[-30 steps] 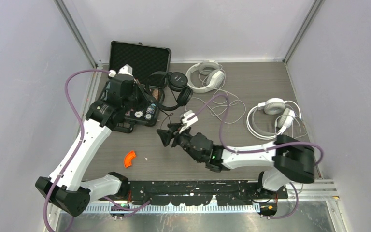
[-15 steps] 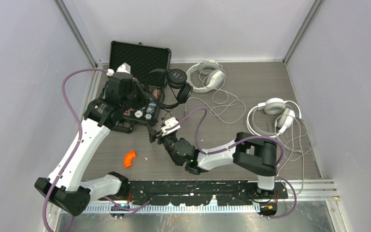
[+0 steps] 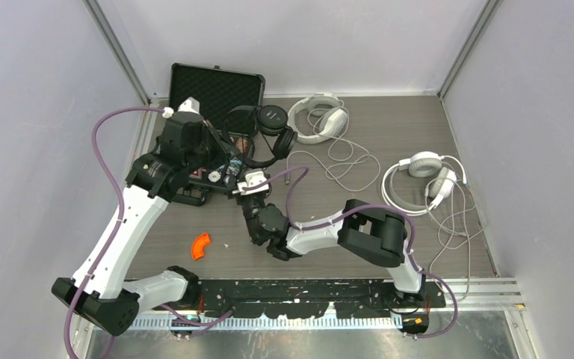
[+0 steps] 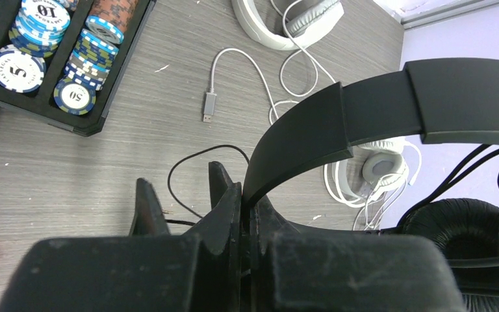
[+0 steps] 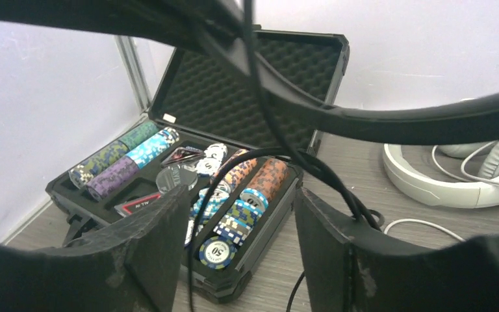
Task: Wrap the headphones
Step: Wrap the headphones cable around the headphones.
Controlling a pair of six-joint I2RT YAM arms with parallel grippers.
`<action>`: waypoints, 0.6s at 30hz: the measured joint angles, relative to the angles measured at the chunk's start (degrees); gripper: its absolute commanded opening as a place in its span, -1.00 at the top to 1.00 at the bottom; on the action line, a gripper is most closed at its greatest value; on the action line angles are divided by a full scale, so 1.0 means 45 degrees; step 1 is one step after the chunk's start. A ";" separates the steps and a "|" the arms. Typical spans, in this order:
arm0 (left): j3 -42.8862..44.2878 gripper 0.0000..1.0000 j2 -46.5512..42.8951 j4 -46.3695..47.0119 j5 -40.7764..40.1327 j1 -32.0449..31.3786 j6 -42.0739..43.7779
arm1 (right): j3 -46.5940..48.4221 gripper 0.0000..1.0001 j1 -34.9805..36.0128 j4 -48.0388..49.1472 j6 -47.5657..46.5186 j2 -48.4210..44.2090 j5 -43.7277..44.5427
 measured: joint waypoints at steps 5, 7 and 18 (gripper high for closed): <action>0.0063 1.00 -0.0107 -0.0034 -0.0039 -0.0024 0.0039 | -0.0602 0.87 -0.0078 0.0461 -0.0092 -0.0068 -0.0291; 0.0083 1.00 -0.0107 -0.0024 -0.0102 -0.0024 0.0078 | -0.1481 1.00 -0.0073 0.0447 0.0087 -0.0267 -0.0685; 0.0695 1.00 0.0578 0.0010 -0.1088 -0.0019 0.0597 | -0.6926 1.00 -0.0073 0.0165 0.2511 -0.4328 -0.3711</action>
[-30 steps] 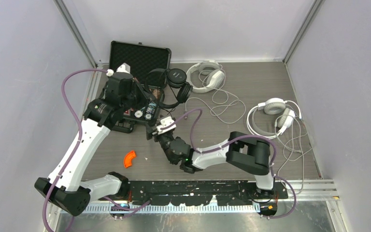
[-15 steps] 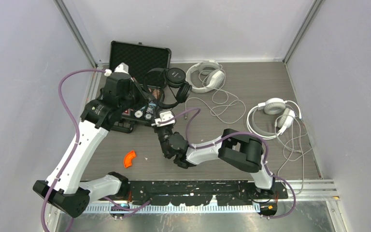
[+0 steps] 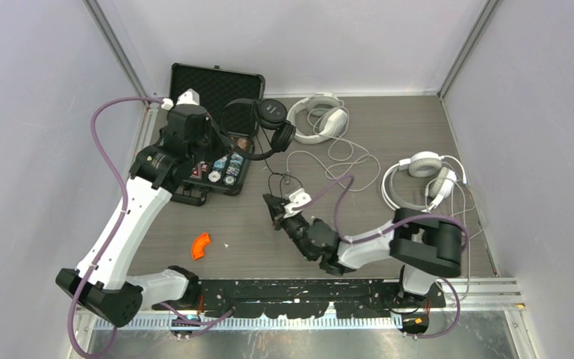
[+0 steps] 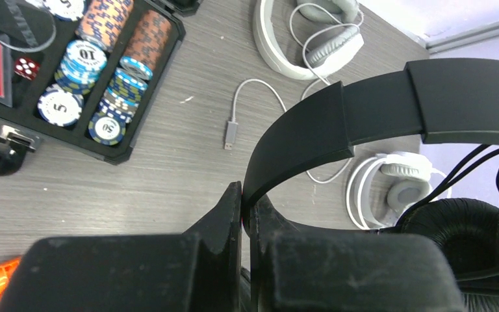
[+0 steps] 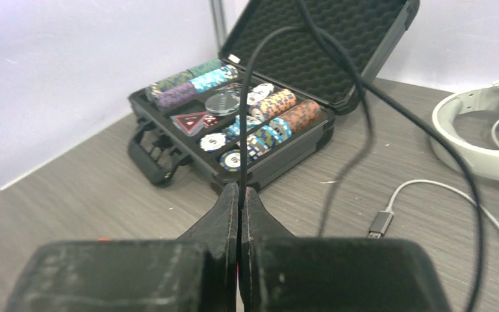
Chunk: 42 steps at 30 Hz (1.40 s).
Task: Wrap the headphones
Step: Wrap the headphones cable around the headphones.
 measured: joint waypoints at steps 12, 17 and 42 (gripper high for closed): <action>0.1239 1.00 0.1161 -0.0029 -0.1234 0.0068 0.0874 | -0.4158 1.00 0.0000 -0.1229 0.2885 -0.4964 -0.0971; 0.1326 1.00 0.1447 -0.0034 -0.1307 0.0194 0.0923 | -0.4974 1.00 0.0000 -0.2059 0.3866 -0.7388 -0.0806; 0.3240 1.00 0.2584 0.0607 0.1880 0.3434 -0.0568 | -0.5867 1.00 0.0000 -1.2420 0.8918 -1.2298 0.0743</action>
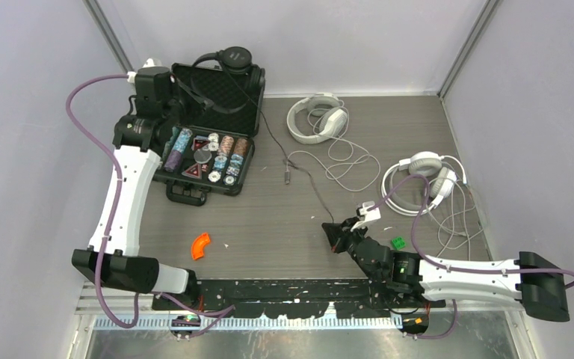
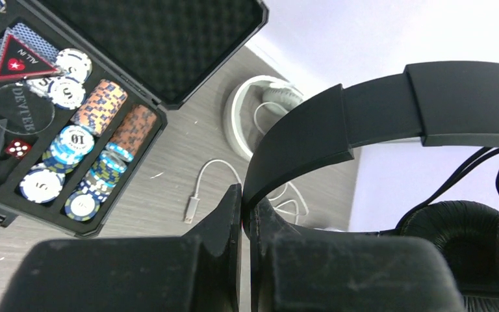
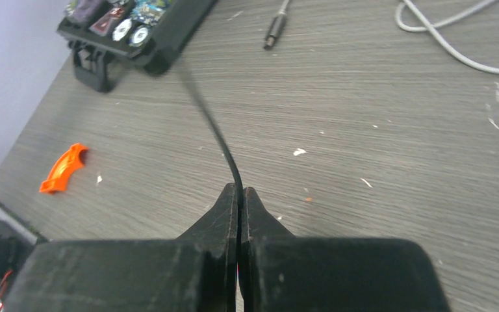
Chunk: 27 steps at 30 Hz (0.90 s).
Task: Wrap the headphones
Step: Wrap the headphones cable around the headphones.
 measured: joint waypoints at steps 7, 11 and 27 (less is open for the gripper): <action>0.0277 1.00 0.0005 0.0282 0.0967 0.1117 -0.0860 | 0.0359 1.00 0.0000 -0.3779 0.2914 -0.0500 0.2229; 0.0466 1.00 0.0000 0.0325 0.1744 0.2103 -0.1268 | 0.0942 1.00 -0.0010 -0.6115 0.4415 -0.0918 0.3517; 0.1137 1.00 -0.0049 0.0199 0.4517 0.3701 -0.0884 | 0.1588 1.00 -0.5979 -0.6373 0.2914 0.0597 0.2030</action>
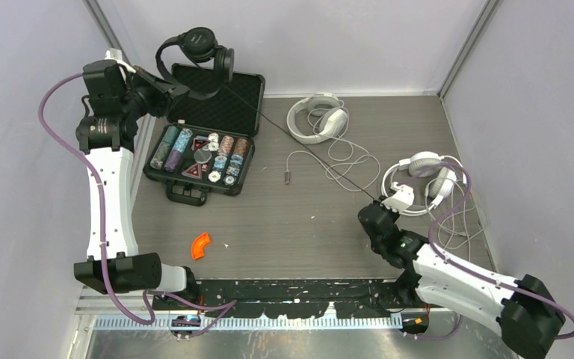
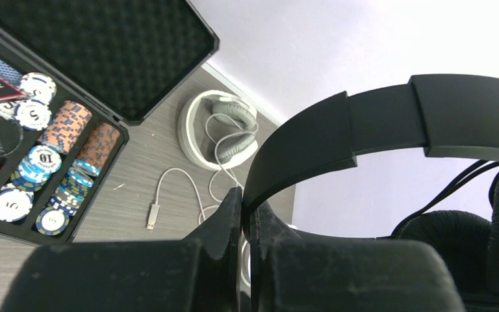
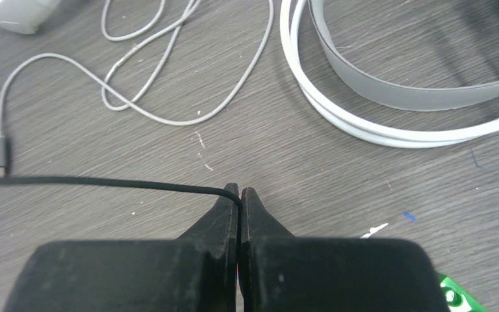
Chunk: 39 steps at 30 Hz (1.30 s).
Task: Wrap the headphones
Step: Wrap the headphones cable around the headphones.
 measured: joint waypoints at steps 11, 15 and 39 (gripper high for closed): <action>-0.0899 1.00 -0.0874 -0.0287 0.2783 0.0010 0.1987 | 0.1229 1.00 -0.4269 0.1710 -0.1719 0.2720 -0.3405; -0.2025 1.00 -0.1613 -0.0291 0.3628 -0.0087 0.2506 | 0.1943 1.00 -0.5450 0.1991 -0.2030 0.3706 -0.4347; -0.3740 1.00 -0.2152 -0.3589 0.1729 -0.6368 0.9136 | 0.6586 1.00 -0.8602 0.1292 -0.3983 0.6596 -0.6387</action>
